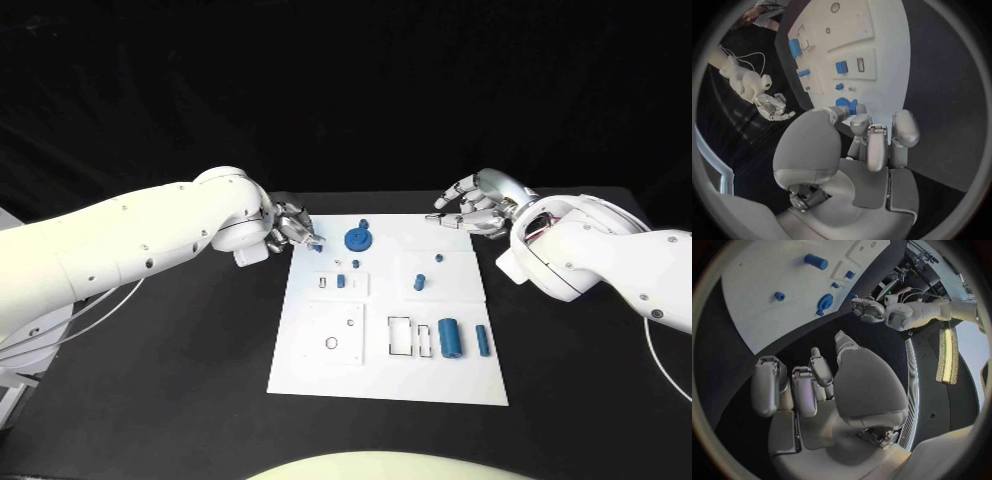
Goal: Assemble the parts on the task board
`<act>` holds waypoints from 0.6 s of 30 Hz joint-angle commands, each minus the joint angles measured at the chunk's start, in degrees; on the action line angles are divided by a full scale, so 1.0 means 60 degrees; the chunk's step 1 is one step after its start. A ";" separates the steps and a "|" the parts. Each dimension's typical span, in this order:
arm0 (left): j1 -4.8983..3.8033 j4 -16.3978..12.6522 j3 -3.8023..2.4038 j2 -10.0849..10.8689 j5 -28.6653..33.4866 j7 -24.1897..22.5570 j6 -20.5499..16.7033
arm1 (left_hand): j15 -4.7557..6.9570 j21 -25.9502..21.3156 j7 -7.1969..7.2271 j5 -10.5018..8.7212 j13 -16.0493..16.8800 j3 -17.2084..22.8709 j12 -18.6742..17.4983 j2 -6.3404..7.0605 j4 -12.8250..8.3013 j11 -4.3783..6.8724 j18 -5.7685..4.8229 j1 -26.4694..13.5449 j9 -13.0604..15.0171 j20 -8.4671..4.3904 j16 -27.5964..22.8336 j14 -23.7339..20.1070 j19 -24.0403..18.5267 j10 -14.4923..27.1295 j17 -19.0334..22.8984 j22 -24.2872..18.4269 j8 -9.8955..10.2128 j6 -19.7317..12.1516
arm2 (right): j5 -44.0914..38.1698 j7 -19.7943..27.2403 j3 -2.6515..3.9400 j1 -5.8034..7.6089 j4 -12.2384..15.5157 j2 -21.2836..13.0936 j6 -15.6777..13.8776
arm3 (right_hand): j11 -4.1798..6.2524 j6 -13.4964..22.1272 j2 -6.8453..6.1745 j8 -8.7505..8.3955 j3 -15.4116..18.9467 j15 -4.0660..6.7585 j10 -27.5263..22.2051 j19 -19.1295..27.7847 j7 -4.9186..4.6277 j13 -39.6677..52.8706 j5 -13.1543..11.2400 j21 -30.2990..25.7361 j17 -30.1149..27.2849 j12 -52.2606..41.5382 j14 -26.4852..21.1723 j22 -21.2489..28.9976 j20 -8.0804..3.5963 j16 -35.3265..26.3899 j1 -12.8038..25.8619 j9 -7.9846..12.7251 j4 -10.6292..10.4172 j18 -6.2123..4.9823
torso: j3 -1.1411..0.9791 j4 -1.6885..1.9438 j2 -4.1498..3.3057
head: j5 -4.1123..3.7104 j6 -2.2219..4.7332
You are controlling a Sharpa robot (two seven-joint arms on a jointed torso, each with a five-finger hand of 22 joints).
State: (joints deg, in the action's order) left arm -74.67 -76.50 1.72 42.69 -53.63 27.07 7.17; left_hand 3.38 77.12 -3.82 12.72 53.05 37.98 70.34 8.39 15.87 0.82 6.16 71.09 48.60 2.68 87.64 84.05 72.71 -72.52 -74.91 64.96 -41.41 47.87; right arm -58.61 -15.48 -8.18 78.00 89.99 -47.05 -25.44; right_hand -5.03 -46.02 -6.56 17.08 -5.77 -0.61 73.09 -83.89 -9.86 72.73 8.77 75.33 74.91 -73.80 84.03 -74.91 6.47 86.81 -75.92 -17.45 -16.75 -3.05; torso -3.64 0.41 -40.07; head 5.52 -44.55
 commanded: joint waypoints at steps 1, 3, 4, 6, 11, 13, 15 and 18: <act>0.0125 -0.0599 0.0005 0.0259 -0.0206 -0.0031 -0.0594 | 0.0097 0.0057 0.0087 0.0036 0.0029 0.1323 0.0038 0.0065 -0.1284 0.0006 -0.0115 -0.0036 0.0182 -0.0004 0.0031 0.0730 0.0085 -0.0107 -0.1541 0.0036 -0.0043 0.0086 | -0.0005 0.0075 0.0000 -0.0005 0.0009 -0.0028 0.0011 | 0.0008 -0.0005 0.0075 0.0050 0.0043 0.0003 -0.0021 0.0069 0.0018 -0.0003 0.0016 -0.0039 0.1290 -0.0001 0.0684 -0.1006 0.0001 -0.0037 0.0017 0.0006 0.0012 -0.0054 | 0.0017 0.0049 0.0038 | -0.0003 -0.0026; 0.0207 -0.0922 0.0006 0.0426 -0.0372 -0.0043 -0.0731 | 0.0106 0.0075 0.0096 0.0036 0.0054 0.1406 0.0051 0.0096 -0.1324 0.0016 -0.0121 -0.0065 0.0190 -0.0012 0.0030 0.0732 0.0107 -0.0145 -0.1541 0.0065 -0.0055 0.0110 | -0.0002 0.0071 -0.0001 -0.0007 0.0007 -0.0043 0.0007 | 0.0008 -0.0005 0.0075 0.0050 0.0043 0.0003 -0.0021 0.0069 0.0018 -0.0003 0.0016 -0.0039 0.1290 -0.0001 0.0684 -0.1006 0.0001 -0.0037 0.0017 0.0006 0.0012 -0.0054 | 0.0024 0.0065 0.0049 | 0.0007 -0.0052; 0.0253 -0.1101 0.0007 0.0515 -0.0472 -0.0048 -0.0807 | 0.0110 0.0079 0.0099 0.0036 0.0060 0.1447 0.0054 0.0108 -0.1342 0.0020 -0.0122 -0.0079 0.0194 -0.0016 0.0028 0.0731 0.0112 -0.0160 -0.1537 0.0070 -0.0061 0.0121 | -0.0001 0.0070 -0.0001 -0.0008 0.0006 -0.0050 0.0005 | 0.0008 -0.0005 0.0075 0.0050 0.0043 0.0003 -0.0021 0.0069 0.0018 -0.0003 0.0016 -0.0039 0.1290 -0.0001 0.0684 -0.1006 0.0001 -0.0037 0.0017 0.0006 0.0012 -0.0054 | 0.0028 0.0071 0.0053 | 0.0011 -0.0060; 0.0302 -0.1289 0.0008 0.0607 -0.0570 -0.0054 -0.0860 | 0.0114 0.0071 0.0103 0.0037 0.0075 0.1489 0.0061 0.0120 -0.1358 0.0024 -0.0118 -0.0095 0.0197 -0.0020 0.0030 0.0734 0.0101 -0.0178 -0.1544 0.0054 -0.0066 0.0132 | 0.0001 0.0068 -0.0003 -0.0010 0.0005 -0.0060 0.0004 | 0.0008 -0.0005 0.0075 0.0050 0.0043 0.0003 -0.0021 0.0069 0.0018 -0.0003 0.0016 -0.0039 0.1290 -0.0001 0.0684 -0.1006 0.0001 -0.0037 0.0017 0.0006 0.0012 -0.0054 | 0.0038 0.0089 0.0064 | 0.0008 -0.0075; 0.0447 -0.1748 0.0022 0.0826 -0.0759 -0.0018 -0.0815 | 0.0119 0.0079 0.0109 0.0037 0.0122 0.1549 0.0086 0.0146 -0.1380 0.0029 -0.0120 -0.0126 0.0202 -0.0026 0.0033 0.0738 0.0110 -0.0219 -0.1554 0.0066 -0.0074 0.0152 | 0.0015 0.0050 -0.0010 -0.0017 -0.0004 -0.0066 0.0039 | 0.0008 -0.0005 0.0075 0.0050 0.0043 0.0003 -0.0021 0.0069 0.0018 -0.0003 0.0016 -0.0039 0.1290 -0.0001 0.0684 -0.1006 0.0001 -0.0037 0.0017 0.0006 0.0012 -0.0054 | 0.0050 0.0113 0.0083 | 0.0042 -0.0124; 0.0498 -0.1824 0.0027 0.0850 -0.0830 0.0004 -0.0837 | 0.0124 0.0082 0.0114 0.0040 0.0131 0.1596 0.0089 0.0163 -0.1399 0.0035 -0.0120 -0.0149 0.0205 -0.0030 0.0032 0.0739 0.0115 -0.0237 -0.1553 0.0070 -0.0079 0.0166 | 0.0016 0.0044 -0.0012 -0.0019 -0.0007 -0.0062 0.0047 | 0.0008 -0.0005 0.0075 0.0050 0.0043 0.0003 -0.0021 0.0069 0.0018 -0.0003 0.0016 -0.0039 0.1290 -0.0001 0.0684 -0.1006 0.0001 -0.0037 0.0017 0.0006 0.0012 -0.0054 | 0.0049 0.0115 0.0083 | 0.0048 -0.0137; 0.0544 -0.1882 0.0031 0.0859 -0.0917 0.0021 -0.0869 | 0.0127 0.0089 0.0117 0.0042 0.0133 0.1626 0.0090 0.0172 -0.1411 0.0038 -0.0122 -0.0164 0.0207 -0.0033 0.0032 0.0739 0.0123 -0.0247 -0.1553 0.0081 -0.0082 0.0174 | 0.0017 0.0040 -0.0014 -0.0021 -0.0009 -0.0058 0.0054 | 0.0008 -0.0005 0.0075 0.0050 0.0043 0.0003 -0.0021 0.0069 0.0018 -0.0003 0.0016 -0.0039 0.1290 -0.0001 0.0684 -0.1006 0.0001 -0.0037 0.0017 0.0006 0.0012 -0.0054 | 0.0052 0.0111 0.0070 | 0.0043 -0.0127; 0.0602 -0.1955 0.0035 0.0855 -0.1085 0.0042 -0.0925 | 0.0133 0.0094 0.0123 0.0044 0.0153 0.1687 0.0098 0.0192 -0.1439 0.0045 -0.0123 -0.0190 0.0210 -0.0040 0.0032 0.0740 0.0129 -0.0271 -0.1553 0.0088 -0.0087 0.0187 | 0.0018 0.0037 -0.0016 -0.0024 -0.0010 -0.0056 0.0062 | 0.0008 -0.0005 0.0075 0.0050 0.0043 0.0003 -0.0021 0.0069 0.0018 -0.0003 0.0016 -0.0039 0.1290 -0.0001 0.0684 -0.1006 0.0001 -0.0037 0.0017 0.0006 0.0012 -0.0054 | 0.0059 0.0110 0.0060 | 0.0049 -0.0137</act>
State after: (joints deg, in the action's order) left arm -71.17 -87.86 1.94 47.88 -57.85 27.14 2.77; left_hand 3.78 77.33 -3.77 12.64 53.92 39.29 70.55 9.30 15.82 1.12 6.16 70.17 49.01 2.38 87.64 84.04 73.21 -73.64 -74.91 65.40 -41.80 47.95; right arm -58.46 -15.54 -8.27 77.90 89.89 -47.41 -25.43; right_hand -5.03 -46.02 -6.56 17.07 -5.78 -0.61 73.09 -83.89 -9.86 72.73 8.77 75.33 74.91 -73.80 84.03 -74.94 6.47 86.81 -75.92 -17.45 -16.75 -3.04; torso -3.33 1.04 -39.63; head 5.76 -45.32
